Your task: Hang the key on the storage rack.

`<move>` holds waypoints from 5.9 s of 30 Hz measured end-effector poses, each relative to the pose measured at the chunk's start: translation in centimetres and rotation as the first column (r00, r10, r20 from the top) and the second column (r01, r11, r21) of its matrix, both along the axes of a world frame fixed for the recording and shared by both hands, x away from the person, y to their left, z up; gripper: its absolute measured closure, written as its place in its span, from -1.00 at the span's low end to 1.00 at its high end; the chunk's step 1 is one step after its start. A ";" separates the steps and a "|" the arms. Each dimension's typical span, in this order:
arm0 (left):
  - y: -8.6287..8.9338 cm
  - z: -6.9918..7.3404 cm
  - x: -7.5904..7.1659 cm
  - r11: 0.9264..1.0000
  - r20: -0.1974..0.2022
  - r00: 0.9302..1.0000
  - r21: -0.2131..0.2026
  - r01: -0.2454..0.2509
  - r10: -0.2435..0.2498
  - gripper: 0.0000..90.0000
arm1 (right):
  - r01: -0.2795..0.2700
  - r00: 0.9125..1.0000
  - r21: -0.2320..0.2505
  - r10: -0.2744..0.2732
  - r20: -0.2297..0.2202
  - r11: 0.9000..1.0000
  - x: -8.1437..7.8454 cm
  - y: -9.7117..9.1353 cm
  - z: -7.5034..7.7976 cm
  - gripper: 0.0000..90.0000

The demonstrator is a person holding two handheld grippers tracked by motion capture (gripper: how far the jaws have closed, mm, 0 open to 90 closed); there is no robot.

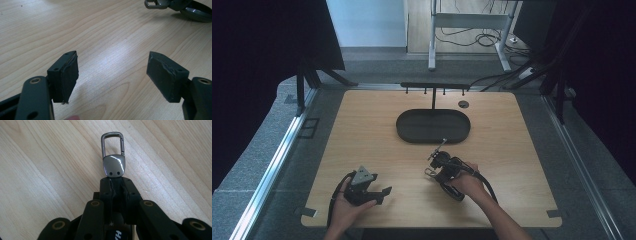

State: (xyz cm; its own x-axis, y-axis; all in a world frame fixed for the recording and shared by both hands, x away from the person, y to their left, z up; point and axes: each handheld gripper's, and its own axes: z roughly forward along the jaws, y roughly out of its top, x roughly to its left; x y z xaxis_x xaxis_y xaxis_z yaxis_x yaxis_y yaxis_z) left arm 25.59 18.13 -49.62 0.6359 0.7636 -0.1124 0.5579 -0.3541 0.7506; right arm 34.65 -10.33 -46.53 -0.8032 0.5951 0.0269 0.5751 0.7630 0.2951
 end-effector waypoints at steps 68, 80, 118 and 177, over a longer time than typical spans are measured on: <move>-0.5 -0.5 0.1 1.000 -0.016 1.000 0.017 0.012 -0.012 -0.41 | 0.075 0.947 0.363 -0.180 0.265 0.929 -2.8 -6.5 6.8 0.80; -0.5 -0.5 0.1 1.000 -0.020 1.000 0.018 0.011 -0.010 -0.41 | 0.097 0.937 0.385 -0.214 0.276 0.918 -2.3 -7.0 7.2 0.80; -0.5 -0.6 0.2 1.000 -0.024 1.000 0.019 0.012 -0.011 -0.41 | 0.170 0.877 0.442 -0.340 0.339 0.881 0.2 -8.2 9.3 0.80; 0.0 -0.6 0.3 1.000 -0.031 0.999 0.014 0.005 -0.005 -0.41 | 0.333 0.762 0.502 -0.541 0.355 0.798 8.3 -9.3 9.3 0.80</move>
